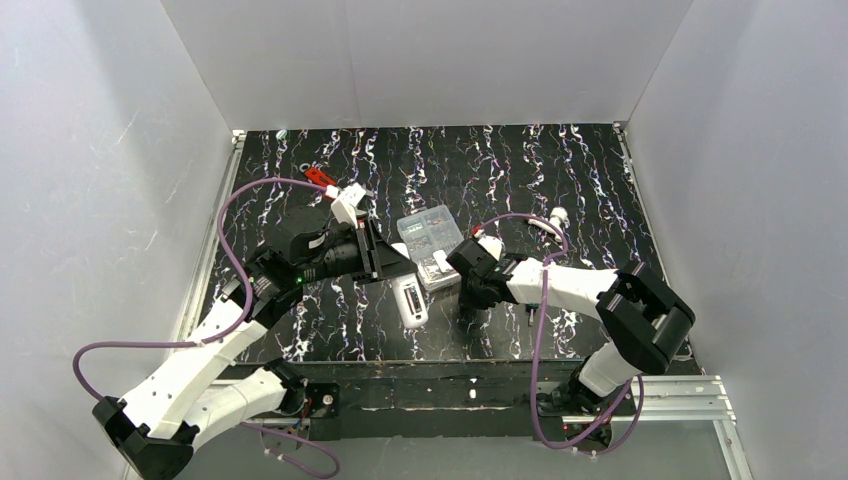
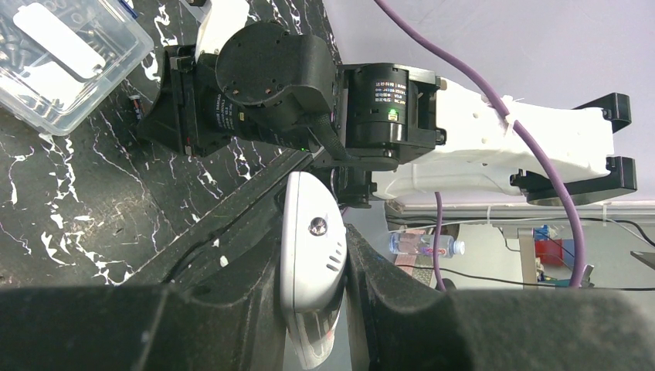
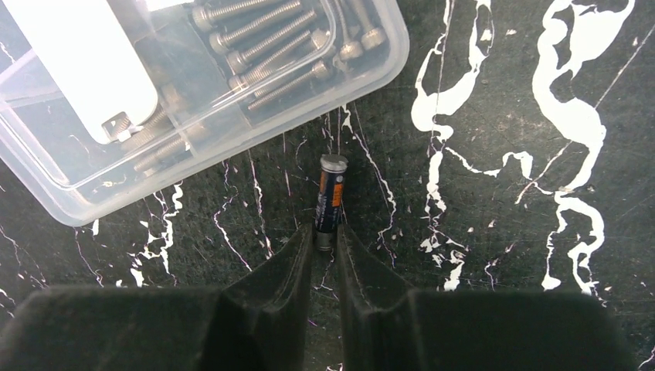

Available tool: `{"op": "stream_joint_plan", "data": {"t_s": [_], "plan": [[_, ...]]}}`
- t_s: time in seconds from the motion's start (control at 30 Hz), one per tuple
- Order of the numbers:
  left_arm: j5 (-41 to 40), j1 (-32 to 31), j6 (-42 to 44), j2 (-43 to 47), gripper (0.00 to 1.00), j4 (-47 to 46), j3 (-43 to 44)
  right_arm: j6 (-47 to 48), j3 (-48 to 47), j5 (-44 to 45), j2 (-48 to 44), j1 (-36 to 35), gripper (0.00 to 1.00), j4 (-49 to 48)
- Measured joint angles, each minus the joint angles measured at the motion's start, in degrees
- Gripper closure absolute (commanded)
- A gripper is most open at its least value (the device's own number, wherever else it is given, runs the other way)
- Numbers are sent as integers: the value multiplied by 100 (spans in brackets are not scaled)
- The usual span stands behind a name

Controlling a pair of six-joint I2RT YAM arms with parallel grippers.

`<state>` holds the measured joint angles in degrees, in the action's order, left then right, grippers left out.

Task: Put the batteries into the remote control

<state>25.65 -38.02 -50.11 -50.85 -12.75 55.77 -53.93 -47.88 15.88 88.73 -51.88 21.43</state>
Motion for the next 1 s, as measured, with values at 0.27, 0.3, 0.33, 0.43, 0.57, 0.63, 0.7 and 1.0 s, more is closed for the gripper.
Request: {"op": "stream_joint_plan", "data": {"t_s": [0.27, 0.3, 0.33, 0.43, 0.57, 0.63, 0.7, 1.0], "plan": [[0, 4, 0, 24, 100, -2, -17, 7, 4, 76, 0, -28, 80, 31], [-2, 4, 0, 31, 100, -2, -24, 15, 4, 85, 0, -28, 78, 35], [-2, 4, 0, 35, 100, -4, -26, 28, 4, 94, 0, -28, 77, 39], [-2, 4, 0, 42, 100, -4, -28, 101, 4, 131, 0, -33, 73, 59], [-2, 9, 0, 39, 100, -7, -33, 210, -17, 162, 2, -44, 70, 101], [-2, 9, 0, 39, 100, -7, -35, 251, -63, 166, 37, -44, 68, 153], [-2, 9, 0, 42, 100, -20, -35, 291, -120, 166, 85, -52, 67, 199], [-24, 9, 2, 94, 100, -42, -109, 378, -212, 190, 166, -68, 78, 293]]}}
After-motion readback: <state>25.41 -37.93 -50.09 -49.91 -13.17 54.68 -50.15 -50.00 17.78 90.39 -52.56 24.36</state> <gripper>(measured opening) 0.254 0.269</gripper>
